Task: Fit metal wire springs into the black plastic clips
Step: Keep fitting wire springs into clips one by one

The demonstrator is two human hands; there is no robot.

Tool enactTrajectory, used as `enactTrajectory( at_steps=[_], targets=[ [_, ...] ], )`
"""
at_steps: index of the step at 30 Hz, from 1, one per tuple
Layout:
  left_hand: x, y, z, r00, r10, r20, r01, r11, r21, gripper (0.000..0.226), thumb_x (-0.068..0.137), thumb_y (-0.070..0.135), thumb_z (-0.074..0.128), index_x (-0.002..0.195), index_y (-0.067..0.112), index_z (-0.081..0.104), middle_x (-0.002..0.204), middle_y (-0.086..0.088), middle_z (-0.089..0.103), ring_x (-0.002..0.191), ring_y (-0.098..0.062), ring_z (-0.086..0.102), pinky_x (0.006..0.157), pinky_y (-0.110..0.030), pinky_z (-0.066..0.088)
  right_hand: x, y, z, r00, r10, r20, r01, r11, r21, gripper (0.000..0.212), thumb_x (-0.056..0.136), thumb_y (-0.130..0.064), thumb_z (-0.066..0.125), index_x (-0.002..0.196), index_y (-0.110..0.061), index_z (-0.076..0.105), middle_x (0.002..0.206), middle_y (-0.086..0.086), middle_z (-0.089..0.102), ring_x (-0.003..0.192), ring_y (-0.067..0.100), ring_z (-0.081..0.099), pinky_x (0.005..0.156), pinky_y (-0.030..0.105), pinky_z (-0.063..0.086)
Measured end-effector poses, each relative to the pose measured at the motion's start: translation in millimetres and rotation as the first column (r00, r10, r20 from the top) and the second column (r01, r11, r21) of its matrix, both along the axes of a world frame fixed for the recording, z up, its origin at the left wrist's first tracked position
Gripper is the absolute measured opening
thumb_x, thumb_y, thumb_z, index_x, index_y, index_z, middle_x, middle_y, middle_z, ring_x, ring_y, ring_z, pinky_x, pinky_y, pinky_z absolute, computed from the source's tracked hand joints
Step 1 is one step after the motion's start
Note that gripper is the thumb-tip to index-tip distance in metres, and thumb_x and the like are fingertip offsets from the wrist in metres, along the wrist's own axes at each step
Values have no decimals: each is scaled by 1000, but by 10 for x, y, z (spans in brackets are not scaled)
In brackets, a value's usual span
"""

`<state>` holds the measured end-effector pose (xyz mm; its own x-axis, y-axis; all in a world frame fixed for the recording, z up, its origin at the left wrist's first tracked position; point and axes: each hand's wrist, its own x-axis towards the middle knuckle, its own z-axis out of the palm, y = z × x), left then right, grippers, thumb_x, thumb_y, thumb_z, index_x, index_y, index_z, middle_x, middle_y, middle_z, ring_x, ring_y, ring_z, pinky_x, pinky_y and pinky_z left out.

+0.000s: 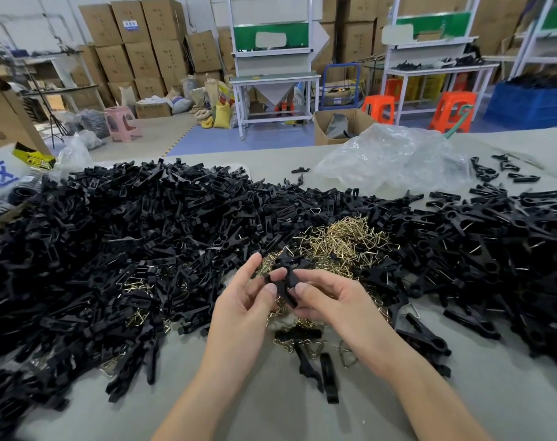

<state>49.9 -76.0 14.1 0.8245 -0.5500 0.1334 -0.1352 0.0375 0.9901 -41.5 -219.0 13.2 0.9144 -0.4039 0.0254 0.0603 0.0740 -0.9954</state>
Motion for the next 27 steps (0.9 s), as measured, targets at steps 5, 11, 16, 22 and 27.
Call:
enactTrajectory(
  at_steps=[5, 11, 16, 22, 27],
  targets=[
    [-20, 8, 29, 998, 8, 56, -10, 999, 37, 53, 100, 5, 56, 145, 29, 43, 105, 16, 76, 101, 1, 69, 83, -9, 49, -1, 8, -1, 1000, -2, 7, 2, 1000, -3, 22, 97, -13, 68, 117, -20, 74, 102, 8, 77, 92, 18, 76, 80, 21, 58],
    [-14, 32, 53, 994, -3, 107, -5, 998, 70, 54, 99, 3, 56, 146, 28, 43, 104, 18, 75, 104, 3, 67, 82, -3, 45, -12, 25, 19, 1000, -11, 29, 12, 999, -40, 21, 95, -12, 69, 112, -25, 73, 98, 5, 76, 87, 14, 76, 76, 18, 58],
    [-7, 44, 50, 992, -8, 130, -3, 996, 85, 54, 100, 3, 55, 146, 30, 42, 106, 17, 75, 105, 2, 67, 85, -5, 46, -11, 31, 27, 1000, -1, 29, 2, 999, -37, 22, 95, -10, 69, 110, -25, 74, 98, 8, 76, 88, 16, 76, 76, 20, 58],
    [-11, 44, 55, 986, -11, 169, -8, 994, 108, 57, 100, 4, 55, 143, 38, 40, 109, 17, 75, 108, 2, 66, 90, -8, 46, -5, 32, 18, 1000, 14, 27, -13, 999, -30, 22, 96, -9, 68, 110, -24, 74, 96, 8, 77, 87, 16, 76, 76, 20, 58],
    [-33, 54, 56, 983, -13, 183, -8, 994, 112, 57, 101, 7, 54, 146, 37, 39, 109, 18, 74, 107, 1, 67, 97, -13, 46, 0, 25, 1, 1000, 27, 10, -26, 997, -69, 21, 95, -9, 68, 111, -22, 74, 96, 1, 78, 86, 15, 76, 76, 21, 59]
  ],
)
